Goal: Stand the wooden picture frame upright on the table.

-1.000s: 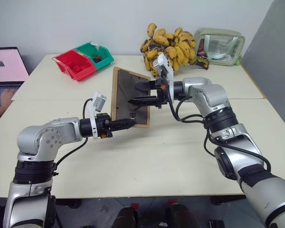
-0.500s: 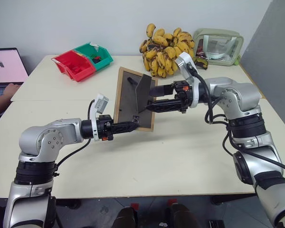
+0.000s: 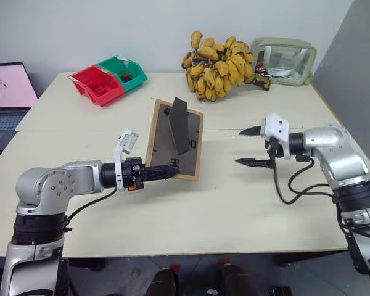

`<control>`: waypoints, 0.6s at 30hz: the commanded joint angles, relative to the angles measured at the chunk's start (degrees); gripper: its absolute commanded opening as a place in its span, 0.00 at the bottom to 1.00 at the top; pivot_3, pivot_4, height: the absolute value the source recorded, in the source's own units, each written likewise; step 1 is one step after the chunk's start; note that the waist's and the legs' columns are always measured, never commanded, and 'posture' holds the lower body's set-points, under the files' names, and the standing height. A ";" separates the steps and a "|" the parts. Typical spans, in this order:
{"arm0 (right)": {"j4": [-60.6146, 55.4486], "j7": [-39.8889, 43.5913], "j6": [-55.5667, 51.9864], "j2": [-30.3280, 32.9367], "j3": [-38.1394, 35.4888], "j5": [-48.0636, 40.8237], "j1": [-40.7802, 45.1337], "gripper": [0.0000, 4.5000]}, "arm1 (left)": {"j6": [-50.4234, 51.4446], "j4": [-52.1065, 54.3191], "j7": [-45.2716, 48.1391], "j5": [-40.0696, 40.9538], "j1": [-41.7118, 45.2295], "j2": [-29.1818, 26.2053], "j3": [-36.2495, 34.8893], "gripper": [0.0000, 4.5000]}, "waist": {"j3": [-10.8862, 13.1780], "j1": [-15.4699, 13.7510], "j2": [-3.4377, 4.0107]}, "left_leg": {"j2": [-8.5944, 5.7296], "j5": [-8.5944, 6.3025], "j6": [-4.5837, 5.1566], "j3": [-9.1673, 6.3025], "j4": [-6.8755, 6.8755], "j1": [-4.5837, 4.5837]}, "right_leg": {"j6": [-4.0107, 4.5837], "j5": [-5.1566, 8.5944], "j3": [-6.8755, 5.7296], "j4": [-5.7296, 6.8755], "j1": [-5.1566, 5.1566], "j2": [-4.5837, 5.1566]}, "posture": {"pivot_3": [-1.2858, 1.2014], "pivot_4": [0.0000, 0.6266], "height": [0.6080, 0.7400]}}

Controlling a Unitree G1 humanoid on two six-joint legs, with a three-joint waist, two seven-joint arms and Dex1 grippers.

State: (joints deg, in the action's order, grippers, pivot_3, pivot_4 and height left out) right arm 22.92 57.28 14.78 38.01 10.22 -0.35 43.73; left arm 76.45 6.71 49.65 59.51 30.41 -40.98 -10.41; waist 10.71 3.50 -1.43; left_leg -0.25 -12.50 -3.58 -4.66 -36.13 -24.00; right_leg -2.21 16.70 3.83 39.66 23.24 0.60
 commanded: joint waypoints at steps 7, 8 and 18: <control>17.49 -49.60 52.78 -3.37 3.82 42.21 9.83 1.00 | 15.28 -9.19 -16.45 20.15 8.83 7.33 -12.21 0.31 | 0.01 0.14 -0.02 | 0.00 0.15 -0.24 0.00 -0.09 0.12 | 0.00 0.01 0.12 0.24 0.01 -0.11 | 0.52 0.24 1.00; 18.54 -53.85 52.99 -3.64 5.26 45.99 10.69 1.00 | 15.80 -10.35 -18.38 22.38 9.36 7.69 -12.20 0.31 | 0.00 0.11 -0.04 | 0.00 0.17 -0.29 -0.05 -0.10 0.13 | 0.01 0.01 0.11 0.25 0.00 -0.11 | 0.52 0.24 1.00; 24.65 -81.53 51.30 -5.92 15.35 62.04 20.01 1.00 | 10.67 -9.43 -32.61 45.38 3.72 2.43 -3.03 0.31 | -0.02 0.62 -0.07 | -0.04 0.29 -0.47 -0.13 -0.08 0.19 | 0.04 0.01 0.20 0.33 0.03 -0.06 | 0.52 0.24 1.00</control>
State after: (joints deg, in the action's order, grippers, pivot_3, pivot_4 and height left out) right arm 47.12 -19.98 65.75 31.90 24.67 60.92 62.30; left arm 90.39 -5.06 18.94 98.04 34.28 -36.61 -14.41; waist 10.68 4.12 -1.51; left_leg -0.28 -12.21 -4.05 -4.78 -36.20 -23.82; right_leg -2.17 16.70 4.04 39.99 23.26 0.58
